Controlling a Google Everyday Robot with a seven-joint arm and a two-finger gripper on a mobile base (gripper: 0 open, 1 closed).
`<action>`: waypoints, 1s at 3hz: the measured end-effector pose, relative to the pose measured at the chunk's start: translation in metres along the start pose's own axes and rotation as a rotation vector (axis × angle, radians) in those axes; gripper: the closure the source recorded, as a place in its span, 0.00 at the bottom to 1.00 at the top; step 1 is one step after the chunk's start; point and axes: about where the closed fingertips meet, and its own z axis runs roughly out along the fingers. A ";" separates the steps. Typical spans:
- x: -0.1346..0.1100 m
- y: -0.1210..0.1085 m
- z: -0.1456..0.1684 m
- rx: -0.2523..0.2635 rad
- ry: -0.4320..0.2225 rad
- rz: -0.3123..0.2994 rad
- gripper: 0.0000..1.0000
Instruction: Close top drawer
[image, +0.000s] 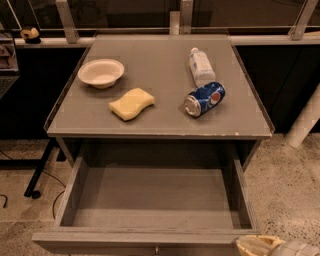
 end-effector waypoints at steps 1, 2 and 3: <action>0.020 0.000 0.001 0.025 0.014 0.060 1.00; 0.035 0.001 0.006 0.027 0.030 0.093 1.00; 0.034 -0.005 0.031 -0.004 0.038 0.077 1.00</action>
Offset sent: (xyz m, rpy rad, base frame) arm -0.0260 -0.0124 -0.0482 0.0354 0.0960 -0.1135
